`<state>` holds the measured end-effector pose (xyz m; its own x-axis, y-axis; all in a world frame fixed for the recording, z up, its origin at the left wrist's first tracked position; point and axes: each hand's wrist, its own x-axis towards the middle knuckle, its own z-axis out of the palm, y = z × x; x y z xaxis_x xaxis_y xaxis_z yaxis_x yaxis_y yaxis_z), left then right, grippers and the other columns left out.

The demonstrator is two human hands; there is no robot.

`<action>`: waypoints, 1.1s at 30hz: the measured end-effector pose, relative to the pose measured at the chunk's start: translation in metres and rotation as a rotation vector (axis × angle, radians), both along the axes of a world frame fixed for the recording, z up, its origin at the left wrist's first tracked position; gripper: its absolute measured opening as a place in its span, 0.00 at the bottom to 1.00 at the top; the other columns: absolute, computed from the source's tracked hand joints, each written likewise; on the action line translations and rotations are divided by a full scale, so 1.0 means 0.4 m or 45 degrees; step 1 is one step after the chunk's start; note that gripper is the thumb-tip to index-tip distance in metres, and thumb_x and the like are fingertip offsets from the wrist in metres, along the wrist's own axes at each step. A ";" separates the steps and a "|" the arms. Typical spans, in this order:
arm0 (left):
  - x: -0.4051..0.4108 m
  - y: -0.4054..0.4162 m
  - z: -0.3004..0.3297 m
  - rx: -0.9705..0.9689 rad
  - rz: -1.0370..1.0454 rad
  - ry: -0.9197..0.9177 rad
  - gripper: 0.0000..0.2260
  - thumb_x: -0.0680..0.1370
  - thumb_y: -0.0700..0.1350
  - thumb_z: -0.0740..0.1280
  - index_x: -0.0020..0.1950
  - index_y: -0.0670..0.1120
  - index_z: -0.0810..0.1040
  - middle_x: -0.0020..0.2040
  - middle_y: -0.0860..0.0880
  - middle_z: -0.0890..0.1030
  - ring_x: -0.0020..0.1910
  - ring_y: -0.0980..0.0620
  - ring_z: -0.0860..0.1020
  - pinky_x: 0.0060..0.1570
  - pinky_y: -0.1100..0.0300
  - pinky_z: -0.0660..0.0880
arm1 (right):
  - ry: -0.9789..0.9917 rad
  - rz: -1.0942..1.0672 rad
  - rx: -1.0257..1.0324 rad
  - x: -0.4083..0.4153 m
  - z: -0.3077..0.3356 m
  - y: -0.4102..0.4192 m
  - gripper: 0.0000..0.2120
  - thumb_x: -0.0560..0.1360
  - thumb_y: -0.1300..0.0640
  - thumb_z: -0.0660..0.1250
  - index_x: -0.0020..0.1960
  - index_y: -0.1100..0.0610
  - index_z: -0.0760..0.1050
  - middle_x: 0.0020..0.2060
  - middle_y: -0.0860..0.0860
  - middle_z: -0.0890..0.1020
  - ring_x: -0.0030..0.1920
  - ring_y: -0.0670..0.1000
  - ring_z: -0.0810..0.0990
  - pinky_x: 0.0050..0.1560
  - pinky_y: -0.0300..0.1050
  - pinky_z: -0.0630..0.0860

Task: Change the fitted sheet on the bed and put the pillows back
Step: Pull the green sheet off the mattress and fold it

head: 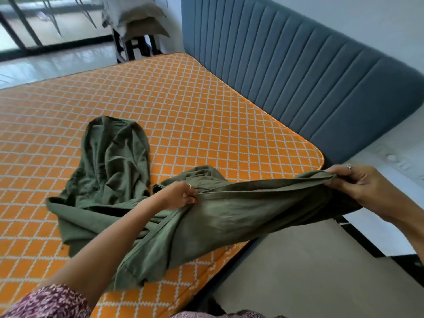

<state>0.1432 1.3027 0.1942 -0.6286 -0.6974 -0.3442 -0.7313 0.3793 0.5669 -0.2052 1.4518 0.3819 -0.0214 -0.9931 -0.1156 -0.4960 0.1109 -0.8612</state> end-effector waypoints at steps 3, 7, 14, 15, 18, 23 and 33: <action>0.045 0.010 0.032 -0.151 0.086 0.007 0.07 0.78 0.40 0.66 0.52 0.41 0.83 0.46 0.45 0.83 0.46 0.48 0.78 0.49 0.62 0.71 | 0.072 0.018 -0.052 0.007 0.017 -0.037 0.27 0.55 0.23 0.68 0.43 0.40 0.83 0.40 0.45 0.84 0.43 0.44 0.82 0.44 0.30 0.76; 0.105 0.013 0.067 -0.321 0.277 0.101 0.07 0.78 0.38 0.65 0.50 0.39 0.83 0.47 0.41 0.84 0.49 0.43 0.80 0.48 0.61 0.71 | 0.099 0.088 -0.145 0.044 0.049 -0.087 0.17 0.61 0.29 0.71 0.42 0.38 0.83 0.39 0.42 0.84 0.42 0.41 0.82 0.43 0.28 0.75; 0.100 0.047 0.064 -0.187 0.354 0.150 0.10 0.78 0.37 0.64 0.57 0.39 0.81 0.55 0.42 0.82 0.57 0.44 0.78 0.56 0.59 0.71 | 0.035 0.224 -0.164 0.091 0.088 -0.097 0.03 0.70 0.49 0.73 0.40 0.41 0.84 0.37 0.45 0.84 0.39 0.42 0.82 0.43 0.30 0.77; 0.096 0.054 0.058 -0.160 0.394 0.173 0.10 0.79 0.38 0.63 0.58 0.40 0.80 0.56 0.43 0.82 0.58 0.45 0.77 0.55 0.60 0.70 | 0.012 0.206 -0.149 0.085 0.085 -0.093 0.09 0.65 0.38 0.74 0.41 0.41 0.84 0.37 0.45 0.85 0.40 0.42 0.83 0.43 0.30 0.77; 0.082 0.090 0.022 -0.080 0.418 0.207 0.11 0.81 0.40 0.61 0.60 0.41 0.78 0.59 0.43 0.80 0.60 0.46 0.76 0.57 0.60 0.69 | 0.021 0.115 -0.119 0.076 0.070 -0.071 0.26 0.53 0.24 0.71 0.41 0.41 0.84 0.38 0.44 0.85 0.40 0.41 0.82 0.43 0.29 0.76; 0.038 0.172 -0.072 -0.007 0.306 0.103 0.11 0.82 0.43 0.58 0.59 0.40 0.76 0.57 0.38 0.79 0.58 0.39 0.76 0.52 0.53 0.70 | 0.054 0.008 -0.049 0.053 0.028 -0.034 0.30 0.53 0.23 0.70 0.42 0.45 0.84 0.37 0.46 0.84 0.38 0.42 0.81 0.42 0.30 0.76; 0.001 0.109 -0.108 -0.129 0.143 0.208 0.09 0.80 0.42 0.64 0.54 0.38 0.80 0.59 0.42 0.77 0.59 0.43 0.76 0.58 0.57 0.69 | 0.027 -0.103 0.059 0.026 0.005 0.005 0.31 0.51 0.22 0.70 0.43 0.43 0.84 0.39 0.48 0.85 0.41 0.45 0.82 0.43 0.32 0.77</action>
